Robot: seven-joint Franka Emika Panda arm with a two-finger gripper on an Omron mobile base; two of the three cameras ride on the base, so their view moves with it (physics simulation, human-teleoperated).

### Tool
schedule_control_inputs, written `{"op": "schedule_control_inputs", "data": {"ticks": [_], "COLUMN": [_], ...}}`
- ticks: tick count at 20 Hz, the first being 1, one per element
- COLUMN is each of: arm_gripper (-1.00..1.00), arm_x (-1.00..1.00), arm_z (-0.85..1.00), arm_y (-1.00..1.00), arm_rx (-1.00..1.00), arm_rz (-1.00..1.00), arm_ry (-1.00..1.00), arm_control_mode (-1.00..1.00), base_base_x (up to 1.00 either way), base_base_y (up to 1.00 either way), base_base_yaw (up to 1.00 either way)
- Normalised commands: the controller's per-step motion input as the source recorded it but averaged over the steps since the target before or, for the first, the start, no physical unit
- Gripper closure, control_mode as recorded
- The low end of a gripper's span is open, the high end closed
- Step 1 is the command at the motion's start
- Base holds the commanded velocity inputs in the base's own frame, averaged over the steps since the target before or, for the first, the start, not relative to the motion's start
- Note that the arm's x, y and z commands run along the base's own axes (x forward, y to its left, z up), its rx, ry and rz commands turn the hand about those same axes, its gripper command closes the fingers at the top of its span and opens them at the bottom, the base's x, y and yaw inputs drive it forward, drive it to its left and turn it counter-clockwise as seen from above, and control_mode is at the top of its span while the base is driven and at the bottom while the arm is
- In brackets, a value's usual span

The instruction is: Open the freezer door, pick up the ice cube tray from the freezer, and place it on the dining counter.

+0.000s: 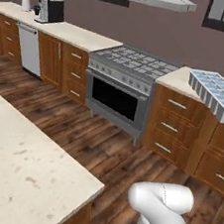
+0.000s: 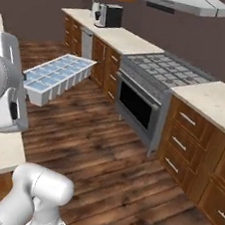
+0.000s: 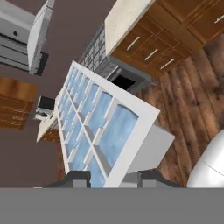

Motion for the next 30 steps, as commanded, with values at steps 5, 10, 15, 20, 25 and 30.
{"op": "schedule_control_inputs", "data": {"ticks": [5,10,15,20,25,30], "arm_gripper": [1.0,1.0,1.0,1.0,1.0,1.0], "arm_x": [0.0,0.0,0.0,0.0,0.0,0.0], "arm_z": [0.0,0.0,0.0,0.0,0.0,0.0], "arm_y": [0.0,0.0,0.0,0.0,0.0,0.0], "arm_rx": [0.0,0.0,0.0,0.0,0.0,0.0], "arm_rz": [0.0,0.0,0.0,0.0,0.0,0.0], "arm_ry": [0.0,0.0,0.0,0.0,0.0,0.0], "arm_control_mode": [1.0,1.0,1.0,1.0,1.0,1.0], "base_base_x": [-0.01,-0.02,-0.36,-0.42,-0.32,-0.75], "base_base_y": [-0.06,0.0,0.42,0.85,0.22,-0.23], "base_base_yaw": [0.92,0.9,0.83,0.7,0.11,-0.04]}}
